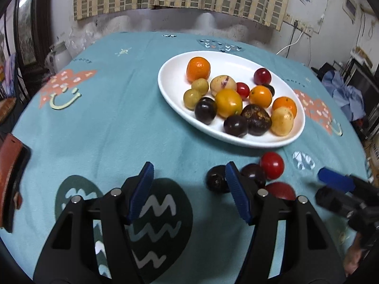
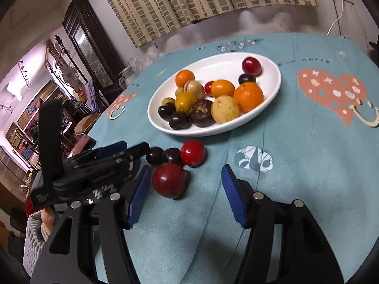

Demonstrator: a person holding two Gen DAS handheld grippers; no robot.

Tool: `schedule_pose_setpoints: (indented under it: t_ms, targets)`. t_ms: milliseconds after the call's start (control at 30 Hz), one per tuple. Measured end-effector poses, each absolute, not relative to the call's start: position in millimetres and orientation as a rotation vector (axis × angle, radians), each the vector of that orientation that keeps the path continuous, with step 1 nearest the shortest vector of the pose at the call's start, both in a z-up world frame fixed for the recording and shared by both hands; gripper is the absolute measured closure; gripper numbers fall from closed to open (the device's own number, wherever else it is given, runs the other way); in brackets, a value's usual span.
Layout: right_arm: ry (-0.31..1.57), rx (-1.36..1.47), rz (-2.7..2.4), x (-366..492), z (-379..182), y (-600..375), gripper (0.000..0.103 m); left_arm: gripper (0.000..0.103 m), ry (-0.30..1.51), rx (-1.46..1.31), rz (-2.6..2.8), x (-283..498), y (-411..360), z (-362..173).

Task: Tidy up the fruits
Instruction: 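Grasp a dark plum with the left tool while the right tool grasps the large red plum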

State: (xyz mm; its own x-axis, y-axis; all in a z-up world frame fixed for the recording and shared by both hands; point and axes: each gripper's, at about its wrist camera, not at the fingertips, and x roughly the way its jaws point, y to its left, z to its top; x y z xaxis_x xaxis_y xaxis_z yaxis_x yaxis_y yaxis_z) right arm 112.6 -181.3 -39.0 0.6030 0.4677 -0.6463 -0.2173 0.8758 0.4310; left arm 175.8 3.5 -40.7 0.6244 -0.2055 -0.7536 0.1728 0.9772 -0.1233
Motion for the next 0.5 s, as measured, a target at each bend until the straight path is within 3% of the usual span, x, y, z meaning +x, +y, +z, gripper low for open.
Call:
schedule_pose_setpoints:
  t_ms: [500]
  targets:
    - [0.87,0.339,0.435,114,-50,-175,0.041,0.037,0.852,0.025,-0.189,181,6,-41]
